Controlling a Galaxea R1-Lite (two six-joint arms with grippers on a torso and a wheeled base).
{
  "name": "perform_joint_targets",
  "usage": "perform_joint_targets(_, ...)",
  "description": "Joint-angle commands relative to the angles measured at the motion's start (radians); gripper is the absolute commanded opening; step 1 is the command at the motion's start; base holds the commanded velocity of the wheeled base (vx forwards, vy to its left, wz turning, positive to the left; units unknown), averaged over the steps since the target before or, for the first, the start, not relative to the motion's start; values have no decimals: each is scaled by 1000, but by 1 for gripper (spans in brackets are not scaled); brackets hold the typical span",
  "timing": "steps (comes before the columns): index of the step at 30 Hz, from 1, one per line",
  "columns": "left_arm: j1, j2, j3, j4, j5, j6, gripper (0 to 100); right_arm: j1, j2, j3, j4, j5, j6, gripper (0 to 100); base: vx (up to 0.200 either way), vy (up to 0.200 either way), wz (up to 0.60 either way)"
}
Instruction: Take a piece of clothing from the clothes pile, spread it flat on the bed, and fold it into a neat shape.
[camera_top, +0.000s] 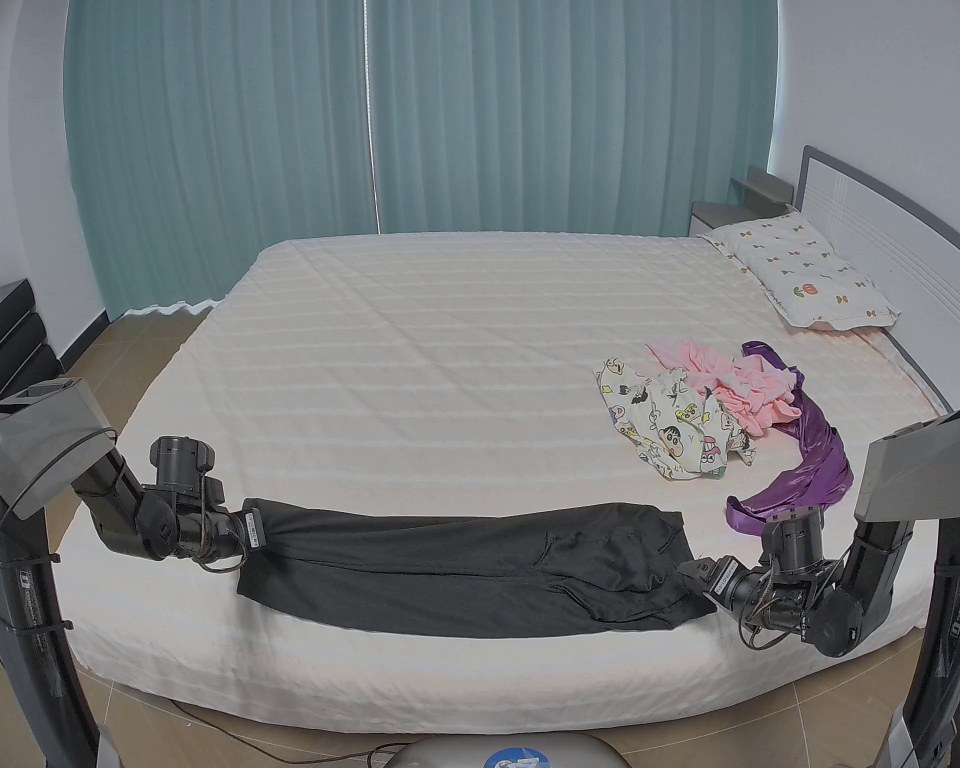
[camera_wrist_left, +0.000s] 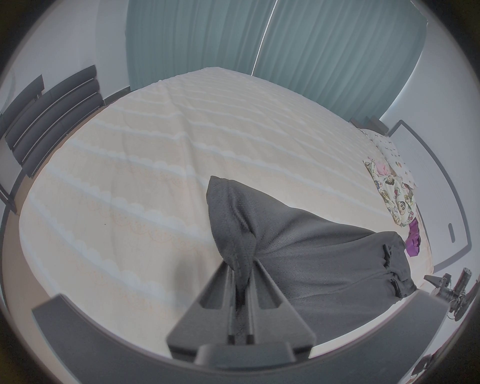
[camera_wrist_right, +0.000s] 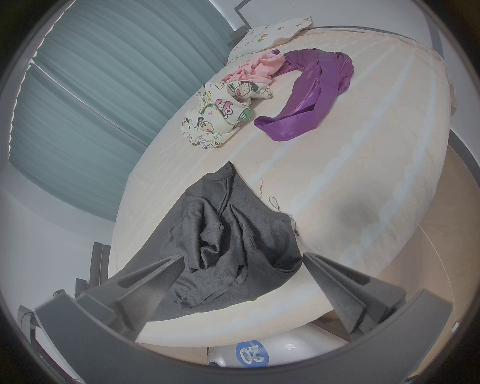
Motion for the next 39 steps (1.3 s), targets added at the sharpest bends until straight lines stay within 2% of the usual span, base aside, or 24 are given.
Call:
perform_joint_targets(1,1,-4,3,0,1,-1,0,-5,-4,1,-1,0,0,100,0,0,0)
perform_joint_targets(5,1,-4,3,-2,1,-1,0,-6,-4,1,-11,0,2,100,-150,0,0)
perform_joint_targets(23,2,-7,-14,-8,6,-4,0,-8,-1,4,-38,0,2,100,0,0,0)
perform_joint_targets(26,-1,-6,-23,-9,42,-11,0,-14,-1,2,-38,0,2,100,0,0,0)
perform_joint_targets(29,-16,-16,-33,-9,59,-69,0,-14,-2,1,-38,0,2,100,0,0,0)
perform_joint_targets(35,-39,-33,-26,-8,64,-78,0,-15,-2,-1,-40,0,2,100,0,0,0)
perform_joint_targets(39,-71,-67,-17,0,64,-87,0,-14,-2,1,-38,0,2,100,0,-200,0)
